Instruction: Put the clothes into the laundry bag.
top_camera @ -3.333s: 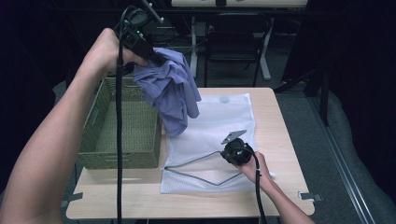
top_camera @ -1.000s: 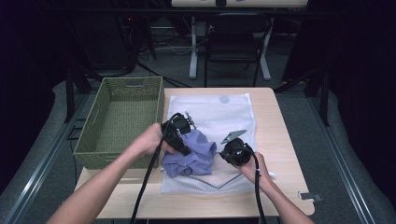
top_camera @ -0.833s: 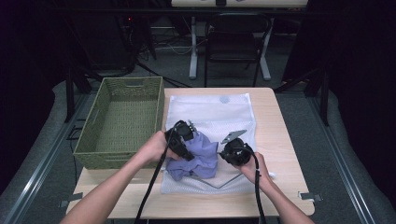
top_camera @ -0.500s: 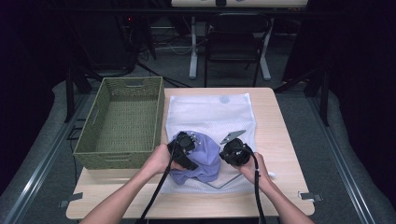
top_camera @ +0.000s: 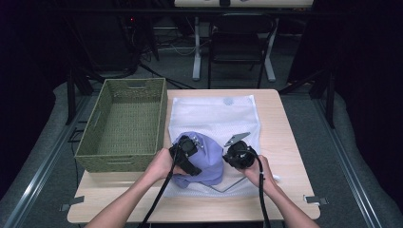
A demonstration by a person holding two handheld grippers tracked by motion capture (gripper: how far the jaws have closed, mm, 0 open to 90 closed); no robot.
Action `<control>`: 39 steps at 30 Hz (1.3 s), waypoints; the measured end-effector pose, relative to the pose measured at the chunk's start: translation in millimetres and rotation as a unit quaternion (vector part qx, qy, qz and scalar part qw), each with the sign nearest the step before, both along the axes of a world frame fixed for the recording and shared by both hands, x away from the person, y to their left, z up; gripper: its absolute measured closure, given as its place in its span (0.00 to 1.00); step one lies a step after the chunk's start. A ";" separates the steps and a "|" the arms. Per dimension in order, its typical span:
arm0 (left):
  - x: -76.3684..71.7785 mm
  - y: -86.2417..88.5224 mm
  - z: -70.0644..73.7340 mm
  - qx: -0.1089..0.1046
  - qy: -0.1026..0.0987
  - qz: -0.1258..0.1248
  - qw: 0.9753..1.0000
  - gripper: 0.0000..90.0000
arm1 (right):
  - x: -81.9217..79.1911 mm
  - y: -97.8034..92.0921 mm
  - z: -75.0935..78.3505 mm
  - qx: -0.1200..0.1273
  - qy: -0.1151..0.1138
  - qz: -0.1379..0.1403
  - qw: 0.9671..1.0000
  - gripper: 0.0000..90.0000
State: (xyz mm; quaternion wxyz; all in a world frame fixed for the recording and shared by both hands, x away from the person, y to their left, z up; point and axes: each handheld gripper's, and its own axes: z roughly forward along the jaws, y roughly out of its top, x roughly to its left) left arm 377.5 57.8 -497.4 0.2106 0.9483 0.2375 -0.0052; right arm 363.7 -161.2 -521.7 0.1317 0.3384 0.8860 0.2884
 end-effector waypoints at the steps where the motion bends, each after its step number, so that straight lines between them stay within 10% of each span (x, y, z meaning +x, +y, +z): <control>1: -1.9 -0.4 7.5 -0.008 -0.007 0.000 1.000 0.30 | 0.1 -0.1 0.0 0.000 0.000 0.000 1.000 0.99; 7: -5.6 -12.7 27.0 -0.019 -0.048 -0.011 0.999 0.27 | 0.8 -0.4 2.2 0.004 0.003 -0.001 1.000 0.99; 17: -11.8 -32.4 -12.0 -0.014 -0.014 -0.056 0.998 0.93 | 0.4 -1.3 3.1 0.017 0.012 -0.004 1.000 0.99; 27: -21.1 -47.1 -23.3 -0.022 -0.009 -0.061 0.998 0.93 | -5.3 -1.0 21.5 0.059 0.000 -0.004 0.998 0.99; 39: -14.0 -49.8 -29.9 -0.043 -0.088 0.014 0.995 0.76 | -7.5 0.3 17.3 0.062 0.005 0.003 0.998 0.99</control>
